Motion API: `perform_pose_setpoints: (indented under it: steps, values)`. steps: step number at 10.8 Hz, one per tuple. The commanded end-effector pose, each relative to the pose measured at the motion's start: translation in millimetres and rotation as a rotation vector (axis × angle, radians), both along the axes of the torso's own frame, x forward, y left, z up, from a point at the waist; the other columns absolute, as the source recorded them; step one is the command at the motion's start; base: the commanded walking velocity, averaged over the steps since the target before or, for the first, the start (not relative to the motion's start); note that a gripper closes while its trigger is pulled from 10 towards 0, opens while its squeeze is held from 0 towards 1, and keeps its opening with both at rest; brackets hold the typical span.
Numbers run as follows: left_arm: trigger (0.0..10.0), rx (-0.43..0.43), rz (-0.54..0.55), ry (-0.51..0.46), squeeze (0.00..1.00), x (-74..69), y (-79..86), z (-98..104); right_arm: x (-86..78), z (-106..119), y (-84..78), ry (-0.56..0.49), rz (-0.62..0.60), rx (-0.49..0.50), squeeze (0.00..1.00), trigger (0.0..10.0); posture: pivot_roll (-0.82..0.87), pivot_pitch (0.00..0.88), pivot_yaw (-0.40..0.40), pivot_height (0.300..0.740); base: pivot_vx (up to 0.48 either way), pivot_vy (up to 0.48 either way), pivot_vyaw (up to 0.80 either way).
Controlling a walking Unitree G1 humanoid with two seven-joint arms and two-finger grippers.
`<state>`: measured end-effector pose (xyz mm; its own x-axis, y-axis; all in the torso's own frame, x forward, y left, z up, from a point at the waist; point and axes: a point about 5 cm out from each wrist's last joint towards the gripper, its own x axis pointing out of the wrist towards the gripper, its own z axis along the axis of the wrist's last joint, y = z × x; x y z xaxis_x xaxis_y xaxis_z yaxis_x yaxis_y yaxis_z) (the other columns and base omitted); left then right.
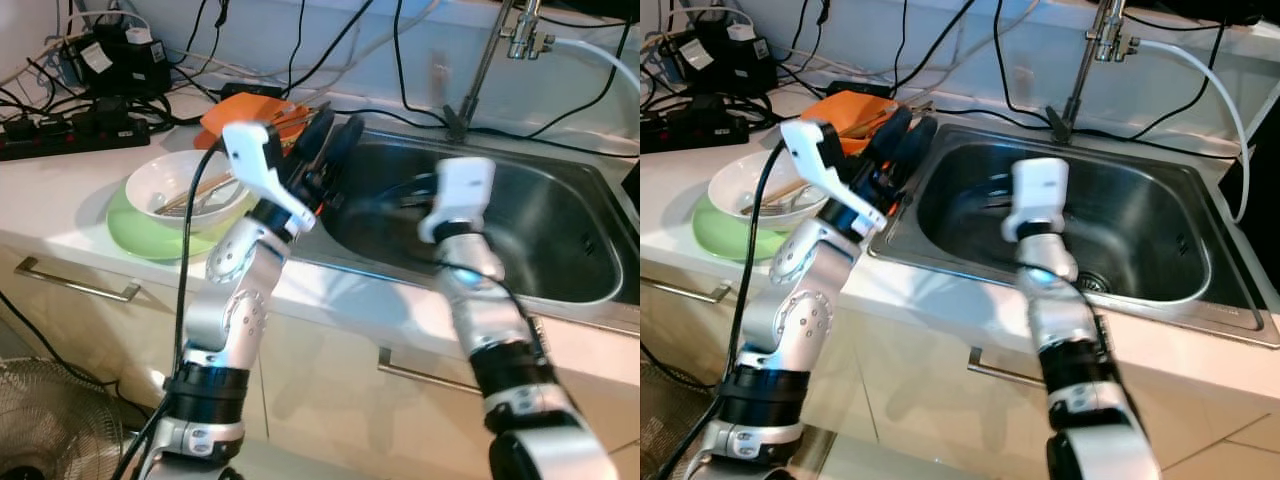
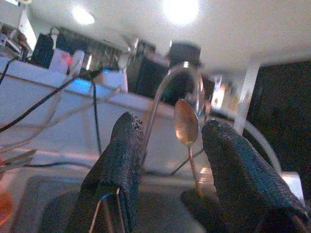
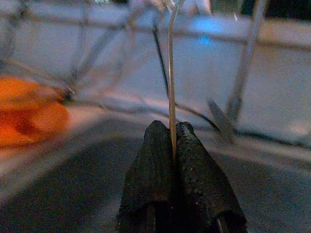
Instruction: Kitchen organization
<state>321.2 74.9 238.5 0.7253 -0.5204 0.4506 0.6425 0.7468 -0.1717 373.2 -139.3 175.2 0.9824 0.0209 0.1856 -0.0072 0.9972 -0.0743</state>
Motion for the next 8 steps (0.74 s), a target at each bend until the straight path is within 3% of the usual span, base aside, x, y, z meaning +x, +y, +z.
perform_pose_setpoints:
  steps: [1,4,8]
  values:
    - [10.0,0.113,0.035,0.077,0.00,2.3,1.3,-24,8.9,-3,-15.4,0.081,-0.076,0.003,0.00,10.0,0.18,0.000,-0.034,0.740,0.000,0.000,0.00]
    - [10.0,0.239,0.063,0.175,0.00,-1.5,11.8,-59,20.0,-13,-32.3,0.223,-0.097,-0.018,0.00,10.0,0.19,0.000,-0.042,0.740,0.000,0.000,0.00]
    - [10.0,0.354,0.063,0.243,0.00,-6.3,11.5,-93,21.2,-37,-33.8,0.405,-0.076,0.012,0.00,10.0,0.20,0.000,-0.050,0.740,0.000,0.000,0.00]
